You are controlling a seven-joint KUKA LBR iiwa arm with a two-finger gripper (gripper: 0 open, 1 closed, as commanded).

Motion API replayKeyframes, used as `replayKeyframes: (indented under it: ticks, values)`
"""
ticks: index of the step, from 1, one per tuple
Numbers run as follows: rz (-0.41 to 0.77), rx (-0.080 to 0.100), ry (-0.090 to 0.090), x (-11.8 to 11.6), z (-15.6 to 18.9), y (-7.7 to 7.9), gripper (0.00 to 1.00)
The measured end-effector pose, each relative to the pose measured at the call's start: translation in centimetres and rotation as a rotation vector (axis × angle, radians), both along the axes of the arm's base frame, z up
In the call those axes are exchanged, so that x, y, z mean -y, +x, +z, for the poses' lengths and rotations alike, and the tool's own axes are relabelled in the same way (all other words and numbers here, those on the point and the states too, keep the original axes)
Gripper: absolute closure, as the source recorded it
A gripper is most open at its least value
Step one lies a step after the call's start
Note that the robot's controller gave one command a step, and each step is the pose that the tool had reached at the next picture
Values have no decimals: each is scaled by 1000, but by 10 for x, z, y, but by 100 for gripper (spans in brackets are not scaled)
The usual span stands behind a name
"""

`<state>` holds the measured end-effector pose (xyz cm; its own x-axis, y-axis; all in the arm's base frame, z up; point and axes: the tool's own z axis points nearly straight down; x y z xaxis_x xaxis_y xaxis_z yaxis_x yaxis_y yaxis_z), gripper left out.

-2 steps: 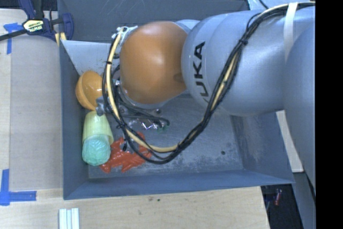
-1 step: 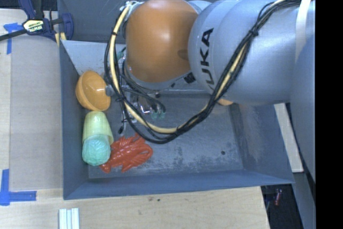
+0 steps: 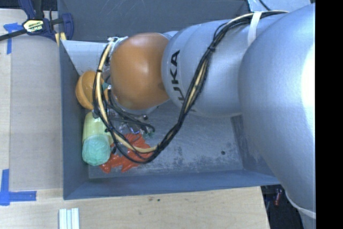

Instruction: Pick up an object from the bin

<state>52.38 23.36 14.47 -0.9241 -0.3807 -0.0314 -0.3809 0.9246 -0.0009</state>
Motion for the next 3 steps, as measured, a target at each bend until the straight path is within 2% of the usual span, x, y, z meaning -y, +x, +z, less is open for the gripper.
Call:
replayKeyframes:
  ticks: [1,2,3]
  values:
    - [-186,16,13,1,52,3,0]
    - [166,-5,-6,11,-9,-4,0]
    - [11,18,6,0,4,-21,0]
